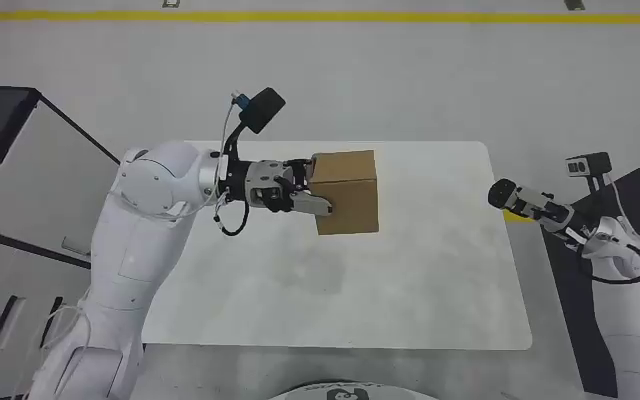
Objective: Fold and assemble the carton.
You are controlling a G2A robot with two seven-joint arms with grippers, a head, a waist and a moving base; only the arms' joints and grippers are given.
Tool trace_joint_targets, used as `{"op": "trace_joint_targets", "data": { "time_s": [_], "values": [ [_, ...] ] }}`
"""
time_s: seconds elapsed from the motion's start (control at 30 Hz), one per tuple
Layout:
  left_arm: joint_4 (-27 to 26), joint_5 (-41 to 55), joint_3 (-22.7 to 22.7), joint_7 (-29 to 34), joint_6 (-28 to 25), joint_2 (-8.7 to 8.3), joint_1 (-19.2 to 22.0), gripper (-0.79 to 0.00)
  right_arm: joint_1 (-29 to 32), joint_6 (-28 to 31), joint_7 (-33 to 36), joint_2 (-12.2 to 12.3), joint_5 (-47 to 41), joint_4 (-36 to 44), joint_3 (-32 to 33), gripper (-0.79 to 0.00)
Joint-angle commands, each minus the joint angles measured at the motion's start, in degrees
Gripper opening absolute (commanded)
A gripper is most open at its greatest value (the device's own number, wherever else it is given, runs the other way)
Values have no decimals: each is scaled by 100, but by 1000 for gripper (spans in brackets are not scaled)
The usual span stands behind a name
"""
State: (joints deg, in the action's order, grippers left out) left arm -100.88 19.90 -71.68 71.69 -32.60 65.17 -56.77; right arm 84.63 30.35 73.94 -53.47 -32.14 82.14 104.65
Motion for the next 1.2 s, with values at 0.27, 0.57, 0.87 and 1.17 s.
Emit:
{"op": "trace_joint_targets", "data": {
  "time_s": [0.27, 0.57, 0.87, 1.17],
  "values": [
    [69, 790, -164, -485, 929, -22, -81, -785, 0, 0, 0, 0, 0, 0, 0, 0],
    [97, 1533, -442, -199, 2552, -118, -141, -785, 0, 0, 0, 0, 0, 0, 0, 0],
    [48, 1667, -422, -469, 2776, -114, -256, -785, 0, 0, 0, 0, 0, 0, 0, 0],
    [-67, 2659, -266, -1316, 4469, -94, -429, -785, 0, 0, 0, 0, 0, 0, 0, 0]
  ]
}}
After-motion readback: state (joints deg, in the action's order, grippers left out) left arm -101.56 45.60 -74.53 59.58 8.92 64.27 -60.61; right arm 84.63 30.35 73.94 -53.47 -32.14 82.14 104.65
